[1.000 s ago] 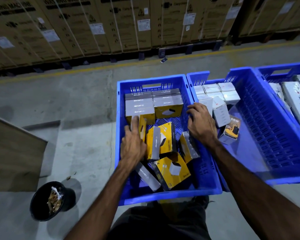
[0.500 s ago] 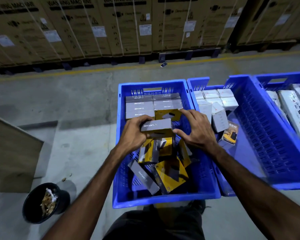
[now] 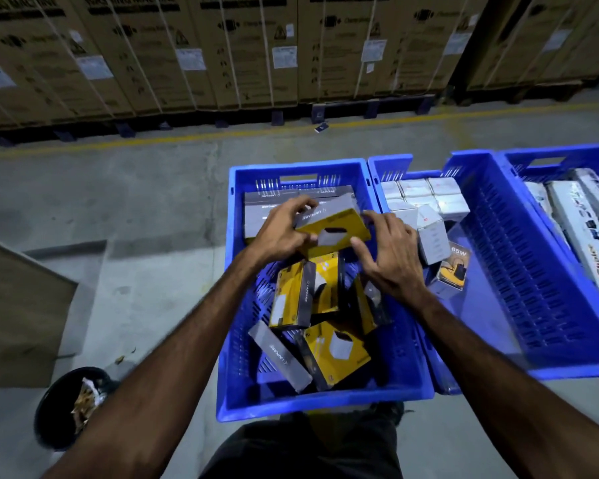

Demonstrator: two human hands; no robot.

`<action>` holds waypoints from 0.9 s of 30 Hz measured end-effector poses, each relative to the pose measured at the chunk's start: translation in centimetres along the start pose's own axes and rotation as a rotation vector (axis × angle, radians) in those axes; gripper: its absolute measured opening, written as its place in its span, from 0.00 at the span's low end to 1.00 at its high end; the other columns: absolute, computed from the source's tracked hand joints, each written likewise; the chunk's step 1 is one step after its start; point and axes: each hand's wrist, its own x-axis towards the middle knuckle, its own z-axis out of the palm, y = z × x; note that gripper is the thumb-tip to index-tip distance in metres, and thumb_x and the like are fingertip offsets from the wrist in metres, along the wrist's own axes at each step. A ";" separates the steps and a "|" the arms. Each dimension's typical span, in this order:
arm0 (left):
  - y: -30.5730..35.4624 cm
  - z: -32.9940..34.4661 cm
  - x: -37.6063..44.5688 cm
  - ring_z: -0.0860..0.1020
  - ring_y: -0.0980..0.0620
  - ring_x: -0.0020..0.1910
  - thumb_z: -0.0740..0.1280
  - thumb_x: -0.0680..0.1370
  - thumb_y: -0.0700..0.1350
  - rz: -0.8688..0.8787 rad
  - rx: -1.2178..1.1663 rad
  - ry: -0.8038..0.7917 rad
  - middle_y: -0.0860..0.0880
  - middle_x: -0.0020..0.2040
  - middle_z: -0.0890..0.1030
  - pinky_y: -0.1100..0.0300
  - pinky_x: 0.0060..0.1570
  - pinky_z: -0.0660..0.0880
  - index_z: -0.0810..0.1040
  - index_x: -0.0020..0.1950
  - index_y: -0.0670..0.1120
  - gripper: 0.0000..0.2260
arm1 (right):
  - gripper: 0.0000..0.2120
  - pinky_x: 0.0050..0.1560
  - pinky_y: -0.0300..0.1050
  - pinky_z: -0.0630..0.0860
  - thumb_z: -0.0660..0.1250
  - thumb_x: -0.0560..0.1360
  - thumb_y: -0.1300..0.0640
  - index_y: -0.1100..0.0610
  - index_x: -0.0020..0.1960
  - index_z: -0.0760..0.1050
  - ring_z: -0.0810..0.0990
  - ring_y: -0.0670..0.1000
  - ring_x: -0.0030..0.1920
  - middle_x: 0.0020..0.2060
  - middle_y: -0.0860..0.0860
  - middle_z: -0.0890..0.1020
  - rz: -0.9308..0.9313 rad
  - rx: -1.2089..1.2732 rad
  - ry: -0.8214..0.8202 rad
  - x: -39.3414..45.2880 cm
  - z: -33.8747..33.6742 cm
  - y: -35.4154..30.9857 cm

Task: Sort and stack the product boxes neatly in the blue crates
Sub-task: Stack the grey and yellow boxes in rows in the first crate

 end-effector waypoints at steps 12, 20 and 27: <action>-1.1 2.9 5.1 0.77 0.43 0.61 0.77 0.76 0.47 0.133 0.372 -0.076 0.46 0.67 0.75 0.46 0.58 0.77 0.72 0.68 0.50 0.23 | 0.28 0.55 0.56 0.77 0.54 0.84 0.38 0.56 0.76 0.65 0.74 0.55 0.57 0.61 0.56 0.73 0.156 0.015 0.013 0.3 0.5 0.5; -1.9 3.5 6.2 0.79 0.42 0.58 0.71 0.79 0.60 0.185 0.573 -0.102 0.46 0.67 0.76 0.48 0.55 0.77 0.72 0.70 0.53 0.23 | 0.27 0.53 0.55 0.78 0.51 0.85 0.39 0.55 0.75 0.66 0.73 0.52 0.57 0.60 0.55 0.73 0.170 0.033 0.012 0.3 0.7 0.6; -3.0 5.8 6.3 0.80 0.41 0.52 0.67 0.80 0.64 0.247 0.685 -0.073 0.45 0.60 0.80 0.50 0.44 0.76 0.73 0.63 0.51 0.20 | 0.24 0.51 0.54 0.77 0.53 0.85 0.42 0.56 0.73 0.68 0.73 0.53 0.55 0.58 0.55 0.74 0.160 0.023 0.039 0.4 0.7 0.3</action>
